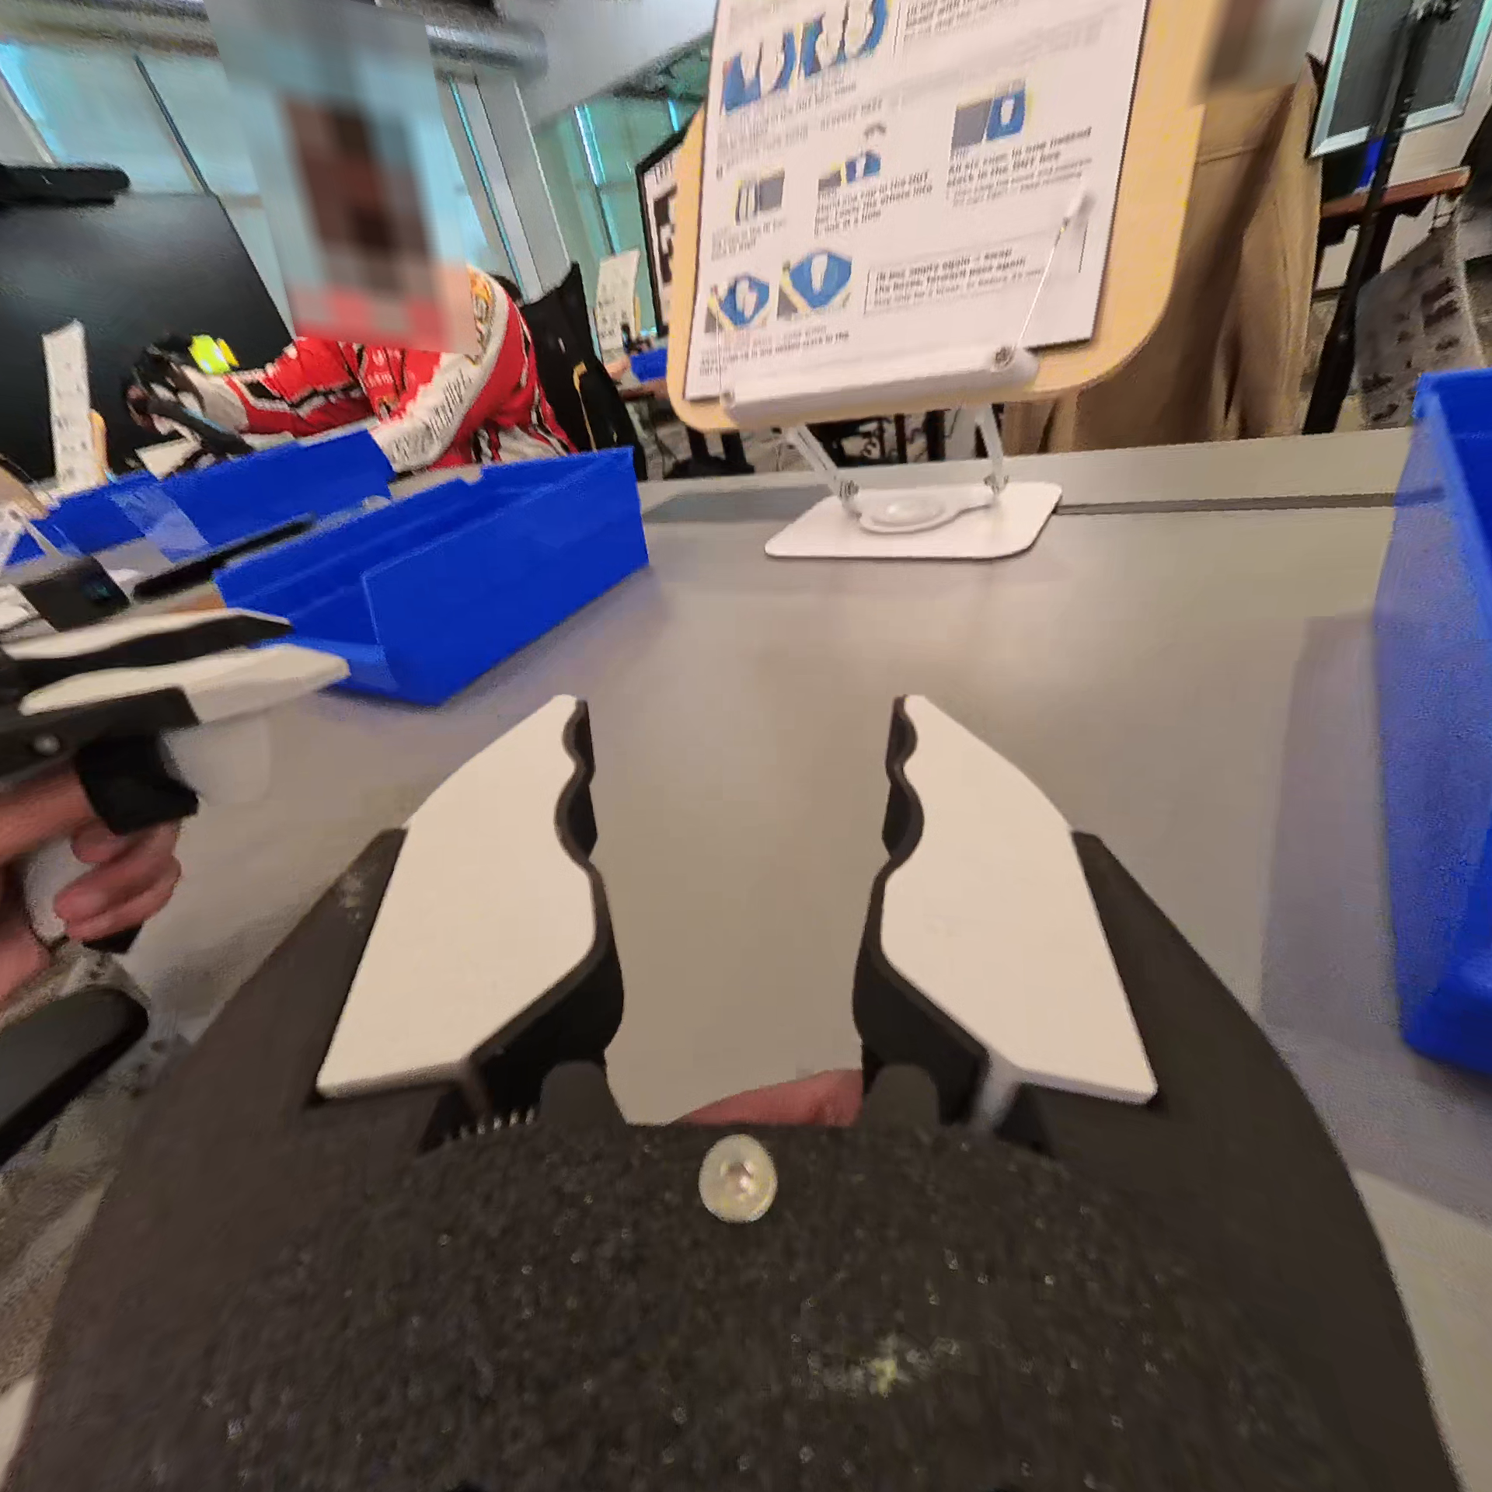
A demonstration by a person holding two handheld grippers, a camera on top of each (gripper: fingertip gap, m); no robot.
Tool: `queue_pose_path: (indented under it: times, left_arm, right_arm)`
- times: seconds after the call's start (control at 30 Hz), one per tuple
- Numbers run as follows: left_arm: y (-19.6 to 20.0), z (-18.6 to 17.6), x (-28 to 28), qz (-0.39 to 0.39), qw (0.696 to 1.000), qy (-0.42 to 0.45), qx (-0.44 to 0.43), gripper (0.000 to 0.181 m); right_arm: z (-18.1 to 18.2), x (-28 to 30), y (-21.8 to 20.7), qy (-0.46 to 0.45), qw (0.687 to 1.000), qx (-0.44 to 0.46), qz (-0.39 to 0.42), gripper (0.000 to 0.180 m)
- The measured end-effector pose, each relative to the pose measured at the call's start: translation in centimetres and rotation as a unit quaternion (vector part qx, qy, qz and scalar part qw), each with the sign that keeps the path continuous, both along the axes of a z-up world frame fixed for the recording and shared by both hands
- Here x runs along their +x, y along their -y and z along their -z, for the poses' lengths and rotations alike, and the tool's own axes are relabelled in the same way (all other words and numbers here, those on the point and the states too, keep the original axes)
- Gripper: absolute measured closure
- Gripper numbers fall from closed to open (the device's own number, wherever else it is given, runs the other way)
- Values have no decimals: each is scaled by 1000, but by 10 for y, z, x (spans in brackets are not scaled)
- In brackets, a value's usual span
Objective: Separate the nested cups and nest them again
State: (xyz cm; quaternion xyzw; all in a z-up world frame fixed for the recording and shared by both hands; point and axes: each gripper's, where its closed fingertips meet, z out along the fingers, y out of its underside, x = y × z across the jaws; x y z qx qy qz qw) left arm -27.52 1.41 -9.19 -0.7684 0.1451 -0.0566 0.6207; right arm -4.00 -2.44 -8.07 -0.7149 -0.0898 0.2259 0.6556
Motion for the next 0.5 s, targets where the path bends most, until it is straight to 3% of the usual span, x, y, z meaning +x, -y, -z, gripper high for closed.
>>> queue_pose_path:
  times: [0.13, 0.5]
  left_arm:
    - [8, 12, -9, -25, 999, 16, -21, 112]
    - [15, 18, -10, -17, 1000, 25, 6, 116]
  right_arm:
    - [10, 8, 9, 76, 997, 7, 34, 110]
    - [17, 24, 8, 48, 998, -14, 27, 108]
